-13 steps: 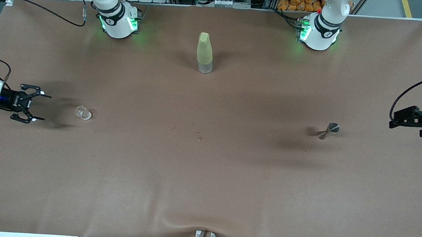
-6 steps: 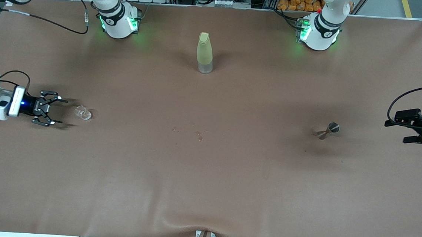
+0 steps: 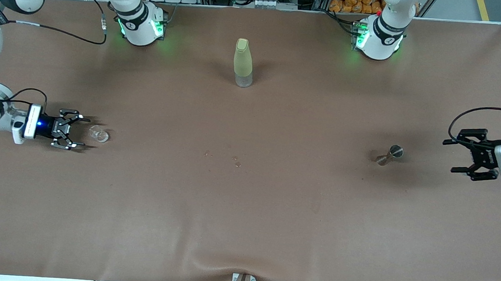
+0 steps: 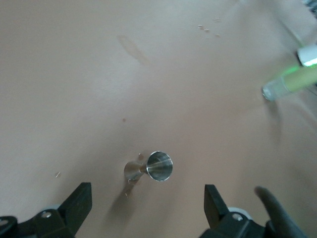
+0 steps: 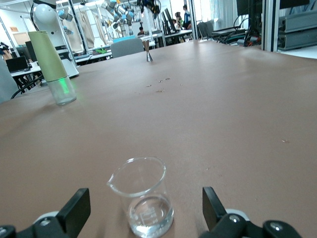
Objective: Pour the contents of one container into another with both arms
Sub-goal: 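Move the right gripper to the glass beaker and close around it, then move the left gripper to the steel jigger and close around it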
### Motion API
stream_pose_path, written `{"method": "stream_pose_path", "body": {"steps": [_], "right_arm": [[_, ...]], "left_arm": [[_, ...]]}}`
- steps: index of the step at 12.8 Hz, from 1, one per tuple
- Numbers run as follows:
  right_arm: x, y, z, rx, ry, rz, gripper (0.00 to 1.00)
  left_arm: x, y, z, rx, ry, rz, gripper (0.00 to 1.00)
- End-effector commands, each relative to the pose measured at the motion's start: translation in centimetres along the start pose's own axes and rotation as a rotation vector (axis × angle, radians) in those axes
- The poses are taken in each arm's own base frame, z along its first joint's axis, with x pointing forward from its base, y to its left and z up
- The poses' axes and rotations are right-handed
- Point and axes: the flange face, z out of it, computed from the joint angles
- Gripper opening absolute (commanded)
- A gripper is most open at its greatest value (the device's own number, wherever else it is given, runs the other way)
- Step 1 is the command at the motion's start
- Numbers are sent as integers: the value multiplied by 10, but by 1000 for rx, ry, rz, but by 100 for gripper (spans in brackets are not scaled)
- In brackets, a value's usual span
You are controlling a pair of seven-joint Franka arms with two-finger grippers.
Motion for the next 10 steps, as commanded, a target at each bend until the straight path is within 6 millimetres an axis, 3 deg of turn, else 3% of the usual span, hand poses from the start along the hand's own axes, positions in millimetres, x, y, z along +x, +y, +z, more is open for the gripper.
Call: {"method": "stream_pose_path", "body": {"steps": [1,4,5,7,10], "right_arm": [[-6,6,9,-9,52,-27,100],[-12,7,22,5,70,-22,100],[-13,7,25,9,72,-22,100],[-15,8,31,15,82,-20,100],[-19,8,35,10,95,-15,100]], "left_arm": [[-21,-3,21,-88,51,187,100],[-47,-22,40,-110,208,268,100],[-59,-33,57,-141,235,324,100],[-67,-37,68,-147,269,439,100],[-96,-48,82,-147,316,519,100]]}}
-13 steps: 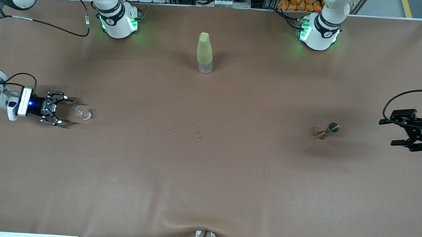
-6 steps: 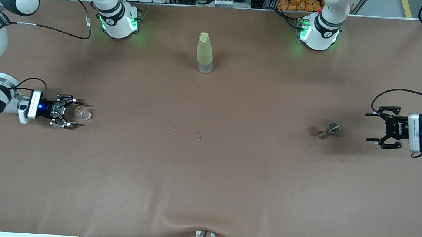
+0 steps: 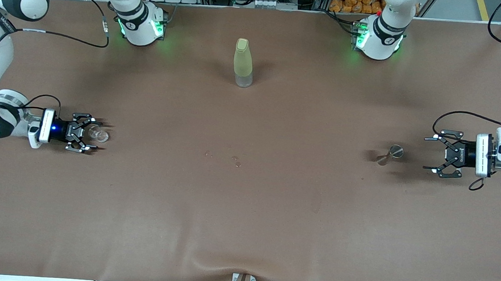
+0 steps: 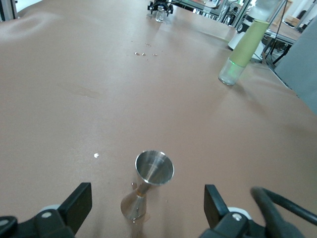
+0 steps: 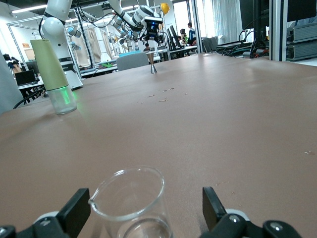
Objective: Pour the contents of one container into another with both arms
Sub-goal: 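Move the left gripper to the steel jigger and close around it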
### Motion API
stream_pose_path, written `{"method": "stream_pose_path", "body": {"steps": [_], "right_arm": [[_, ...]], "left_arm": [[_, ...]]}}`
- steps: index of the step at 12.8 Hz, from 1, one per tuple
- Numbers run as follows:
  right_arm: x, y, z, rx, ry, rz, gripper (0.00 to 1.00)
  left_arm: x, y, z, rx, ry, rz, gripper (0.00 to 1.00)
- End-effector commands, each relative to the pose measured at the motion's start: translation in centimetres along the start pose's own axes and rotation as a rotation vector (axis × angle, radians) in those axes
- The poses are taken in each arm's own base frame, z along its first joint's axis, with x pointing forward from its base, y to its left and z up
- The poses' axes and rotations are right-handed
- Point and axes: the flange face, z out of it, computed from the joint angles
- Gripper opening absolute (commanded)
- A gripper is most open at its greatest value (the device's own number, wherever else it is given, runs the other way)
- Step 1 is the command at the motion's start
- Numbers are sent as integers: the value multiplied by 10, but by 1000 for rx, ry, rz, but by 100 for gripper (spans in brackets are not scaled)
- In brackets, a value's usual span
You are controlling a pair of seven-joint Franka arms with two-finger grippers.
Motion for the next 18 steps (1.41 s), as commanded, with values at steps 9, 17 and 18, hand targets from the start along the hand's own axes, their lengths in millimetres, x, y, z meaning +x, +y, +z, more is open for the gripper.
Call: {"method": "stream_pose_path", "body": {"steps": [9,17,18], "right_arm": [[-1,1,3,6,64,-29,68],[-2,3,-9,-15,72,-51,73],[-2,3,-10,-17,72,-53,73]], "left_arm": [[-68,1,55,23,179,121,100],[-85,-4,91,70,221,120,100],[-83,-4,94,69,225,119,100]]}}
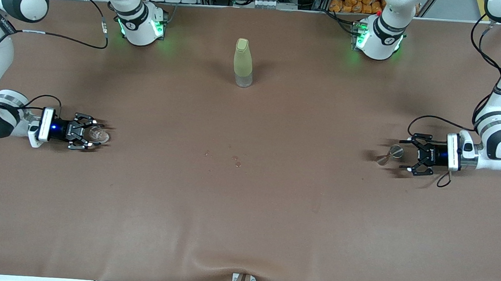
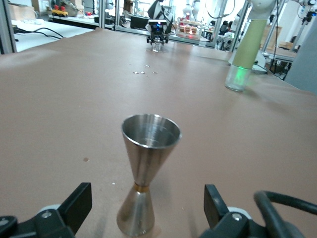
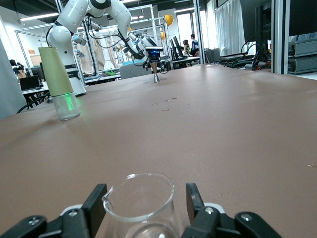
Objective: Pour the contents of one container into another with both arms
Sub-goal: 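Move the left gripper to the steel jigger and close around it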
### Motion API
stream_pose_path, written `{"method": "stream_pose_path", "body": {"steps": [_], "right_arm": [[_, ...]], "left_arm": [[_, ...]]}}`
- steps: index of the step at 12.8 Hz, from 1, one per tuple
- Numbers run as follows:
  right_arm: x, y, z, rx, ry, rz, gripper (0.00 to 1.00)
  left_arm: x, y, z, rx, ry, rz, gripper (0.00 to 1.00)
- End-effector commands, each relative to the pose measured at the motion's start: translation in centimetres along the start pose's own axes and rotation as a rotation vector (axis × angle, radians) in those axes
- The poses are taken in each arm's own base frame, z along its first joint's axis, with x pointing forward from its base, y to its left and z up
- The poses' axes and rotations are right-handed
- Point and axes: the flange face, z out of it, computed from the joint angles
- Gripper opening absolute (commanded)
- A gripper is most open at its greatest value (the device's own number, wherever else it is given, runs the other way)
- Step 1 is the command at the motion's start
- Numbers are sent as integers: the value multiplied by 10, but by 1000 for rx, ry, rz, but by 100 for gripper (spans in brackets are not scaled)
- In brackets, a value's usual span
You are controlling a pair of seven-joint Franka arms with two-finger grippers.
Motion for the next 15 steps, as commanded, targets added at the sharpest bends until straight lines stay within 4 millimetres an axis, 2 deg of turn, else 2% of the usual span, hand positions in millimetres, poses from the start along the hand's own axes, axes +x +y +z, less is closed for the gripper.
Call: {"method": "stream_pose_path", "body": {"steps": [1,2,4,7,10,13,15], "right_arm": [[-4,3,-8,-25,31,-19,73],[-7,2,-7,-25,34,-13,73],[-13,0,-4,-22,39,-4,73],[-13,1,-4,-20,40,-4,79],[-13,0,-4,-21,41,-4,66],[-12,0,-4,-18,49,-4,51],[-10,2,-3,-34,62,-8,36]], "left_arm": [[2,-2,11,17,10,15,98],[1,-2,12,17,9,12,94],[-3,1,18,22,4,8,93],[-2,1,21,34,20,17,83],[-2,0,23,44,29,13,76],[-5,1,28,49,23,10,76],[-7,0,29,64,26,19,76]]}}
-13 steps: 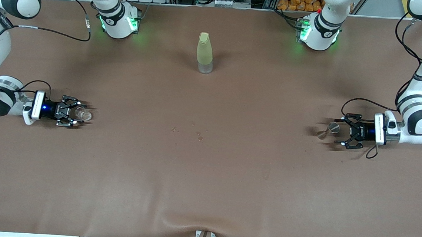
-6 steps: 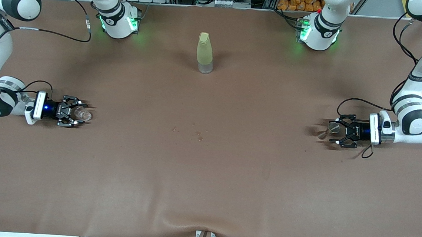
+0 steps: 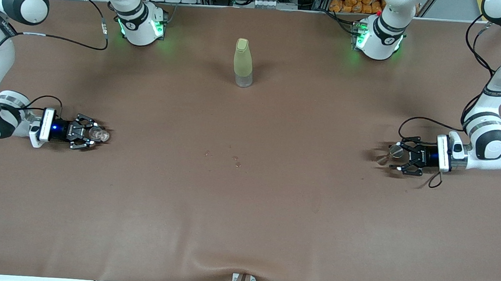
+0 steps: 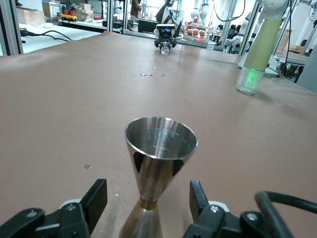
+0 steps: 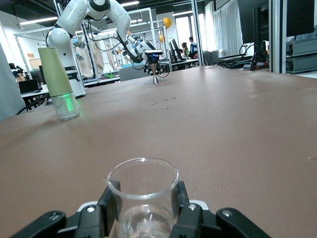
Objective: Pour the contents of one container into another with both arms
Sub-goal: 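Lift the beaker with the right gripper while the left gripper lifts the jigger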
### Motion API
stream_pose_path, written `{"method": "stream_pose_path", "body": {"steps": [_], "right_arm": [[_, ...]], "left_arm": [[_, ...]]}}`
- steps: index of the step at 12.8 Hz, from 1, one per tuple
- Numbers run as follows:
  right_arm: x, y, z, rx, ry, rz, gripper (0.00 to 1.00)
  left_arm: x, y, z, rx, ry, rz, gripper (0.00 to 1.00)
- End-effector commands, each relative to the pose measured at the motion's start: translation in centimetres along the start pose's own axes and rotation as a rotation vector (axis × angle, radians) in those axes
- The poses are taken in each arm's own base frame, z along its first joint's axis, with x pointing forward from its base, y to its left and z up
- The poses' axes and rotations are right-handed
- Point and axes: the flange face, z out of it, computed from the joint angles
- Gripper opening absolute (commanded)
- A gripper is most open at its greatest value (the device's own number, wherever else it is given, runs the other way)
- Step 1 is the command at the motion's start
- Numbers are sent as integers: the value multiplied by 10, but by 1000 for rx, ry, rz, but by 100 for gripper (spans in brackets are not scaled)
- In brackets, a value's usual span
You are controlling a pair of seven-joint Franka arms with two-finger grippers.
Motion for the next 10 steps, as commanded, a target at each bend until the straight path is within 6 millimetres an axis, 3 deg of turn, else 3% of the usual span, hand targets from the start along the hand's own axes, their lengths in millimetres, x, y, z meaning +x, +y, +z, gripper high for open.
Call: {"method": "stream_pose_path", "body": {"steps": [1,4,8,10], "right_arm": [[1,4,-3,-25,43,-18,31],[16,10,13,13,85,-29,30],[98,64,33,68,85,7,26],[125,82,62,87,97,-10,26]], "left_arm": [[-3,2,6,29,13,15,76],[-3,3,6,29,14,14,69],[-3,3,6,30,13,17,68],[-4,2,6,35,4,19,68]]}}
